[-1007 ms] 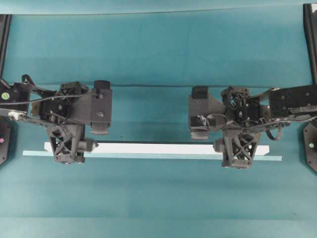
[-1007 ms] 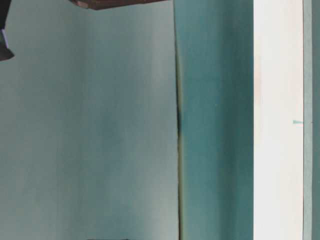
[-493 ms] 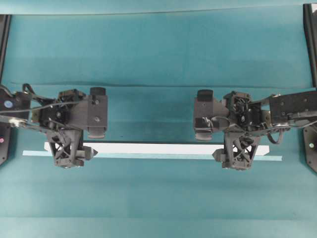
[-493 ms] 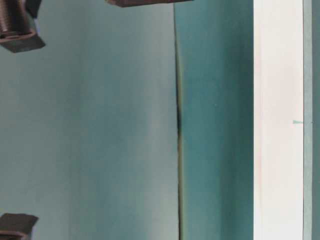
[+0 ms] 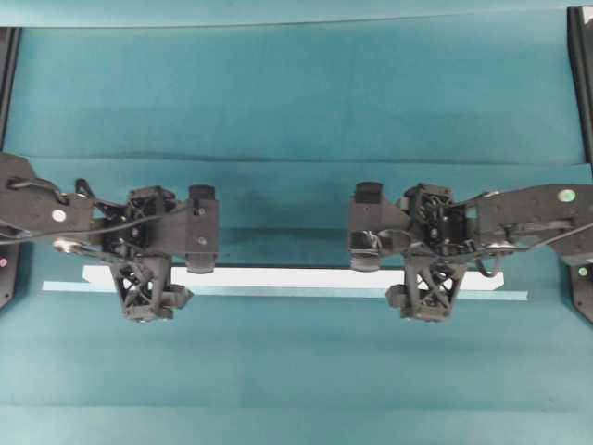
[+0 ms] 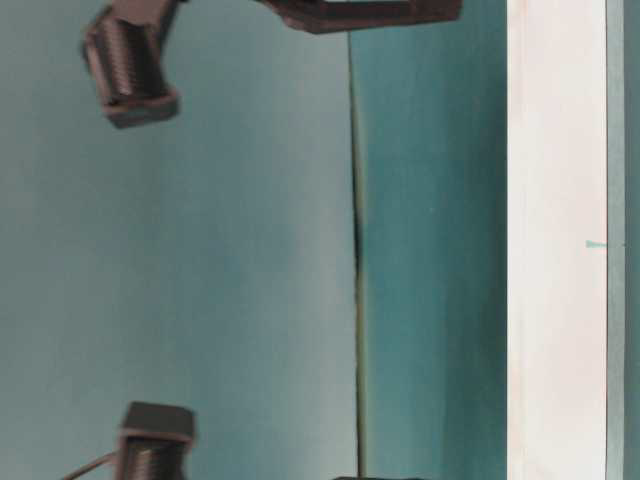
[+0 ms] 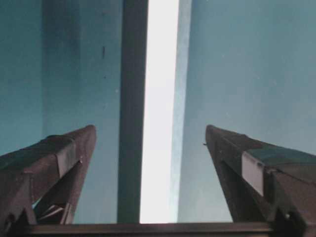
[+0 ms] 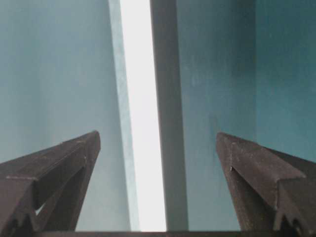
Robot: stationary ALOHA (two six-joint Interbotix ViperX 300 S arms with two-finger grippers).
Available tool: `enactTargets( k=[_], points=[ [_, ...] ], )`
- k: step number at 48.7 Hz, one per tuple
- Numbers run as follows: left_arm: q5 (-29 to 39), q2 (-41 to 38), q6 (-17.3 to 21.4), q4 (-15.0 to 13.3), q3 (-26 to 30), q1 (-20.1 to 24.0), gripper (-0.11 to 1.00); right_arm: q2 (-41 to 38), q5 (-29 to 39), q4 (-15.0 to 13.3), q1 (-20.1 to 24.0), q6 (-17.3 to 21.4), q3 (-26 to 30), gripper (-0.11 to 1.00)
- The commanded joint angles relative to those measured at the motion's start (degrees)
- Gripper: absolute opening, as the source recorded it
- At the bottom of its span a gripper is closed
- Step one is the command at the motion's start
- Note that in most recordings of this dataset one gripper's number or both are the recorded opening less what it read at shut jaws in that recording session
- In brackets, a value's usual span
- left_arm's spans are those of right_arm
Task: Lift a wooden board with both hands.
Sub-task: 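Close both grippers on the white board's long edge, then lift the board with both grippers and carry it back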
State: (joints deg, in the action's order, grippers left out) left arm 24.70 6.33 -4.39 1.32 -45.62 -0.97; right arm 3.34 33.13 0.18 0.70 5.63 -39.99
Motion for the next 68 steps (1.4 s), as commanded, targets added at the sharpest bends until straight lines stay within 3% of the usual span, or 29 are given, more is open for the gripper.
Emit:
enactTargets(
  k=[1, 14, 49, 52, 55, 63, 65, 68],
  points=[
    [-2.29, -1.32, 0.0, 0.18, 0.0, 0.26, 0.98, -1.76, -2.02, -0.09, -0.26, 0.35, -0.26, 0.95],
    [-4.83, -5.01, 0.0, 0.18, 0.26, 0.7, 0.98, -5.54, -5.1, -0.09, -0.35, 0.18, -1.05, 0.95],
    [-4.39, -5.71, -0.09, 0.18, 0.62, 0.62, 0.94, -6.77, -2.64, -0.09, 0.35, -0.62, -0.18, 0.94],
    [-4.31, -5.71, -0.26, 0.18, 0.79, 0.26, 0.85, -6.86, -2.55, 0.18, 0.35, -0.62, 0.35, 0.9],
    [-3.87, -5.71, -0.18, 0.18, 0.97, 0.0, 0.72, -7.12, -2.11, 0.26, 0.62, -0.62, 0.88, 0.8],
    [-2.81, -5.71, 0.26, 0.18, 1.58, 0.09, 0.24, -7.73, 0.0, 0.26, 0.97, -0.88, 2.55, 0.32],
    [-2.81, -5.71, 0.26, 0.18, 1.67, 0.09, 0.18, -7.82, 0.35, 0.26, 0.97, -0.79, 2.72, 0.23],
    [-2.81, -5.71, 0.26, 0.18, 1.67, 0.09, 0.17, -7.91, 0.53, 0.26, 0.97, -0.79, 2.72, 0.21]
  ],
)
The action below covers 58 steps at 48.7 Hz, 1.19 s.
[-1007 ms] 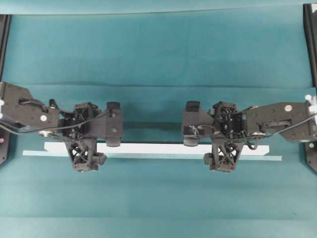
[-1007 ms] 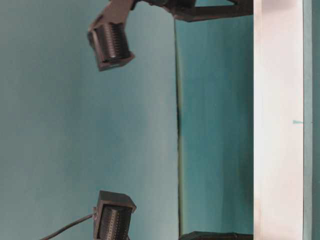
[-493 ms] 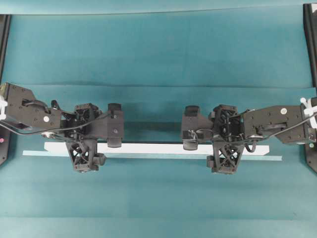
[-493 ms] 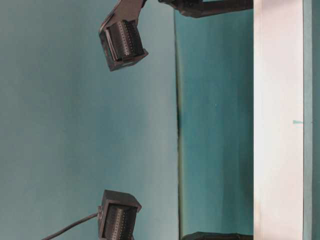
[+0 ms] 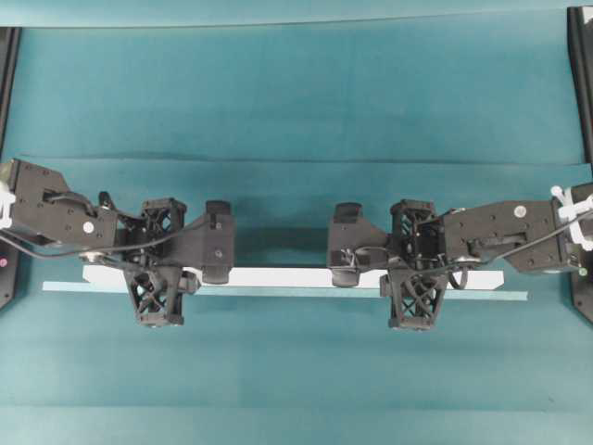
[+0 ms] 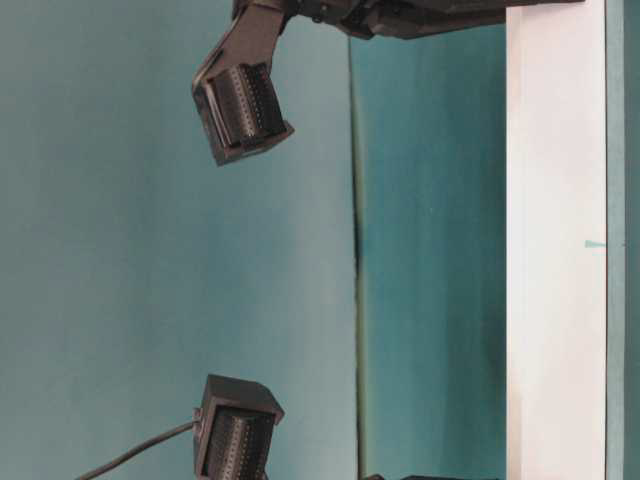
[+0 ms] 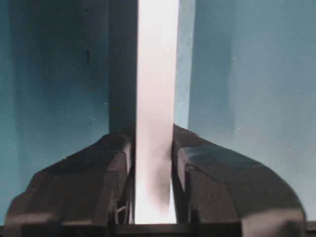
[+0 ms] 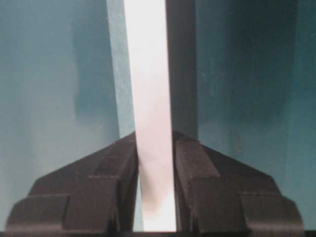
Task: Lift a wooden board with both hands.
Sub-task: 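Lift the board with both grippers and carry it back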
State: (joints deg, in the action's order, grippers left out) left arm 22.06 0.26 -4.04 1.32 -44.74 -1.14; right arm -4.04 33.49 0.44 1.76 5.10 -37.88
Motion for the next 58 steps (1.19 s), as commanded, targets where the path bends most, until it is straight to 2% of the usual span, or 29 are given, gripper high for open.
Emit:
enactTargets(
  k=[1, 19, 24, 32, 46, 58],
  points=[
    [-0.18, 0.35, -0.09, 0.18, 0.79, 0.26, 0.17, -0.53, 0.18, 0.0, -0.09, -0.26, 0.62, 0.21],
    [0.0, 0.62, -0.44, 0.18, 0.88, 0.79, 0.17, -0.09, 1.05, 0.09, -0.09, -0.18, 0.88, 0.21],
    [3.08, 2.46, -0.35, 0.26, 1.85, 1.23, 0.17, 1.32, 2.72, 0.09, -0.44, -0.18, 2.02, 0.21],
    [11.51, 7.73, 0.26, 0.18, 4.92, 2.55, 0.17, 4.57, 9.67, 0.09, -1.85, -0.35, 4.75, 0.21],
    [22.15, 15.29, -0.35, 0.18, 10.55, 3.34, 0.17, 10.99, 21.01, 0.09, -3.16, -0.26, 11.25, 0.21],
    [28.56, 17.93, -0.44, 0.18, 15.03, 4.04, 0.17, 13.27, 31.29, 0.09, -4.39, -0.44, 17.31, 0.21]
  ],
)
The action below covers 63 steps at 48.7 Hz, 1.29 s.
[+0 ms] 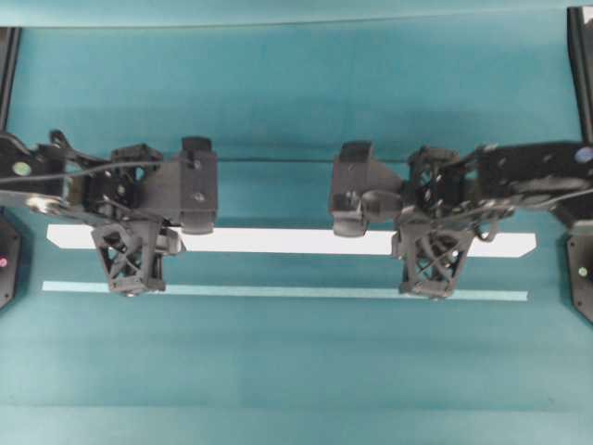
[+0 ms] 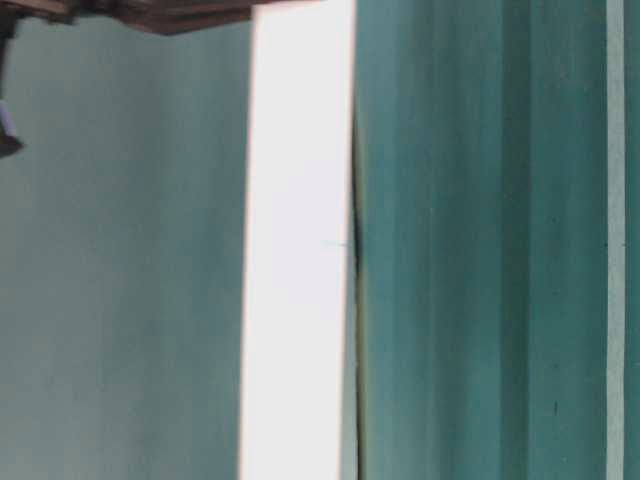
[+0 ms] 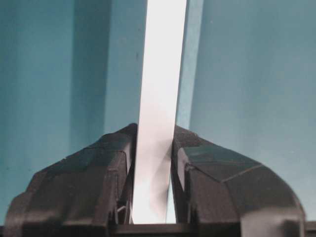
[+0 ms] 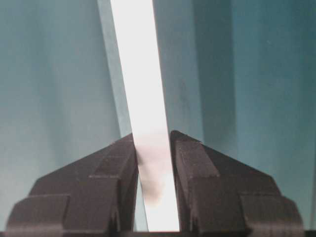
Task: Lift a wooden board with both hands.
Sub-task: 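Lift the board with both grippers and carry it back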
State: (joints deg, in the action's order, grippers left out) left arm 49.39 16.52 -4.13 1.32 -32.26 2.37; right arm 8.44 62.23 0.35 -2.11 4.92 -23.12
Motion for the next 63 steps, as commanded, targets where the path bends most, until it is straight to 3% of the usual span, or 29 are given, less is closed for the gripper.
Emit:
enactTargets(
  k=[1, 26, 43, 63],
  points=[
    [1.76, 1.85, -0.35, 0.18, 2.99, 0.62, 0.17, 0.79, 3.16, 0.18, -0.53, -0.26, 3.08, 0.21],
    [14.41, 1.85, -2.55, 0.18, 17.31, 1.76, 0.17, 0.53, 17.75, -0.09, -0.53, -0.35, 15.64, 0.21],
    [22.5, 1.49, -2.99, 0.18, 26.1, 1.76, 0.17, -0.44, 28.3, -0.88, -0.44, -0.18, 27.42, 0.21],
    [30.85, -0.35, -2.72, 0.18, 36.91, 1.76, 0.17, -1.58, 31.38, -2.02, -0.18, 0.09, 38.06, 0.21]
  ],
)
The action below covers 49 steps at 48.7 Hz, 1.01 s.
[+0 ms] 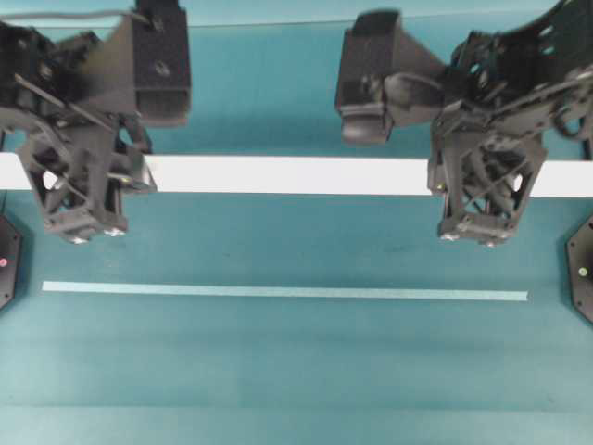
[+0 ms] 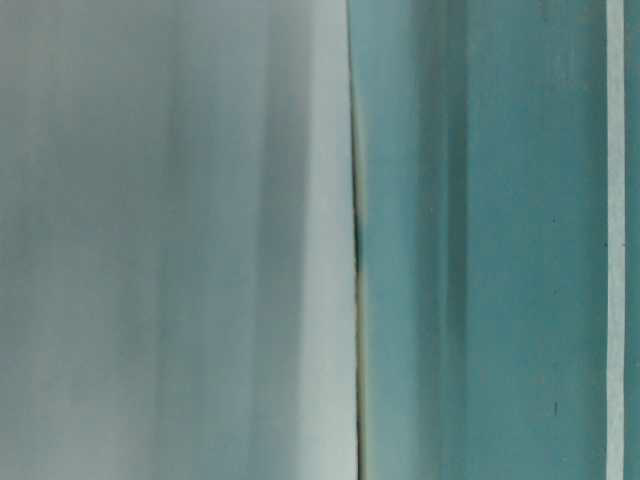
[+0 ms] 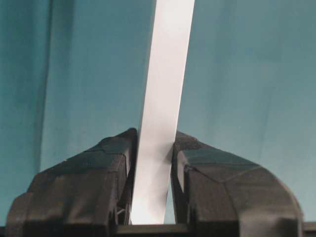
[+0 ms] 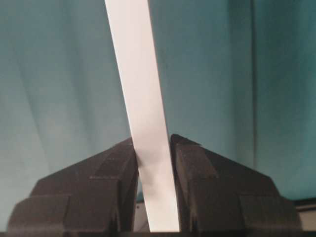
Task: Lift a wooden board with both hands.
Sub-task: 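Lift the board with both grippers and carry it back, then bring the held board forward and lower it toward the table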
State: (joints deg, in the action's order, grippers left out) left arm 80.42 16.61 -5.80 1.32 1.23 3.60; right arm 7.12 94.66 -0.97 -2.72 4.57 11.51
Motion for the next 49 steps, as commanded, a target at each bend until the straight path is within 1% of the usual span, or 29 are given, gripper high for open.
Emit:
enactTargets(
  k=[1, 10, 18, 25, 39, 45, 49],
  points=[
    [0.09, -0.53, -0.97, 0.18, 3.69, 0.53, 0.17, -0.35, -0.97, -0.97, 0.44, 0.44, 3.69, 0.21],
    [1.41, -0.62, -0.88, 0.26, 4.39, 0.53, 0.17, -0.44, -0.97, -2.64, 0.35, 0.62, 6.15, 0.21],
    [2.72, -0.62, -0.88, 0.18, 4.83, 0.53, 0.17, -0.35, -0.88, -2.64, 0.35, 0.62, 7.82, 0.21],
    [2.72, -0.62, -0.88, 0.18, 5.19, 0.62, 0.17, -0.35, -0.88, -2.64, 0.44, 0.53, 7.47, 0.21],
    [2.72, -0.7, -0.62, 0.26, 4.75, 0.53, 0.17, -0.7, -0.97, -2.64, 0.44, 0.53, 4.92, 0.21],
    [2.29, -0.79, -0.62, 0.18, 2.9, 0.53, 0.17, -1.41, -1.14, -2.64, 0.7, 0.26, 1.76, 0.21],
    [2.02, -0.97, -0.35, 0.18, 0.0, 0.62, 0.17, -2.02, -1.32, -2.64, 0.79, 0.18, -0.97, 0.21]
  ],
)
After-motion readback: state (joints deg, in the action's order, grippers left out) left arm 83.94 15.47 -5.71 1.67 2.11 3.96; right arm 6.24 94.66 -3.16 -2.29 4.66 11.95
